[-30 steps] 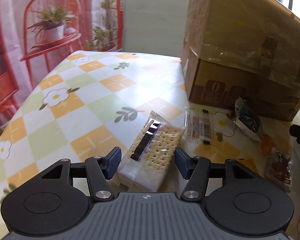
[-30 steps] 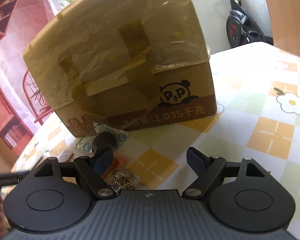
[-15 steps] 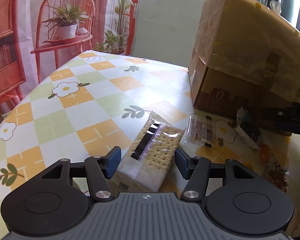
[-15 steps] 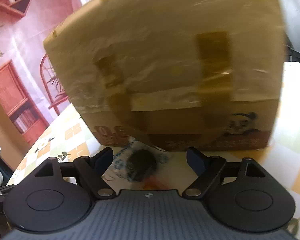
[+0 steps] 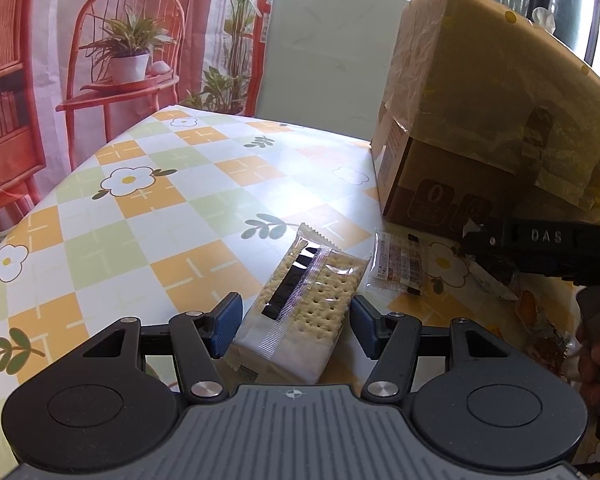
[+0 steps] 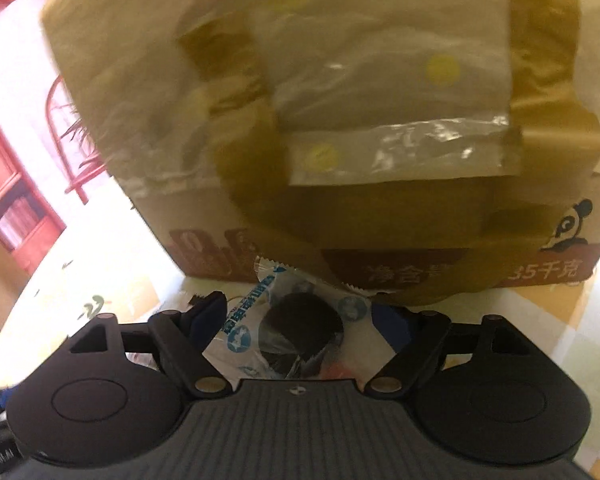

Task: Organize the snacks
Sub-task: 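Grasp the white cracker packet with the left tool while the right grasps the blue-white packet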

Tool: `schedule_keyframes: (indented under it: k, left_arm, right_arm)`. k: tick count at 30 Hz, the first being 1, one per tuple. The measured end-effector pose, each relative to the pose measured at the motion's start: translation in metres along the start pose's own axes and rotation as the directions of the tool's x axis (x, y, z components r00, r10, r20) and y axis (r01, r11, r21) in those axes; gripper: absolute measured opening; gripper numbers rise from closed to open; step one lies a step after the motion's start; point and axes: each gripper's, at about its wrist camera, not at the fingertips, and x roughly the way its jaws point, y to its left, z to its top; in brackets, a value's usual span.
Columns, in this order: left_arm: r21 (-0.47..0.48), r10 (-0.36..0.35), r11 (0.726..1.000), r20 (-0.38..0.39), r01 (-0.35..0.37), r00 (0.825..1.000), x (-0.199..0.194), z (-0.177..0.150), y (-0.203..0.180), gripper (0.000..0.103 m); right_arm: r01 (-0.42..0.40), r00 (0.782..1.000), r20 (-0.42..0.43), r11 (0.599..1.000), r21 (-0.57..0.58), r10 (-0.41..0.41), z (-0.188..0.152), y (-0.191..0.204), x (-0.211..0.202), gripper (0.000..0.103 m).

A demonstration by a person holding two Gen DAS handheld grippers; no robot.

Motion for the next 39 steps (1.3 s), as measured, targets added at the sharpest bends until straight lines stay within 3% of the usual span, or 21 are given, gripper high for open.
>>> schedule_keyframes:
  k: [6,12,29,39]
  left_arm:
    - [0.004,0.003,1.0,0.003,-0.003,1.0,-0.001,-0.001,-0.001,0.062]
    - [-0.024,-0.01,1.0,0.006,0.01,1.0,-0.004,0.0,0.003,0.061]
    - [-0.018,-0.014,1.0,0.047,0.015,0.999,-0.02,0.012,-0.002,0.05]
    - [-0.01,-0.037,0.999,-0.057,0.037,0.998,-0.008,0.008,-0.001,0.051]
  right_arm:
    - [-0.02,1.0,0.015,0.997,-0.071,0.021,-0.015,0.005,-0.012,0.06]
    - [-0.057,0.998,-0.008,0.991,-0.121,0.056,-0.021,0.015,-0.019,0.051]
    - [-0.07,0.993,0.084,0.982,-0.177,0.086,-0.025,0.011,-0.067,0.05]
    - [-0.08,0.991,0.099,0.988,-0.133,0.093,-0.034,-0.002,-0.079,0.05]
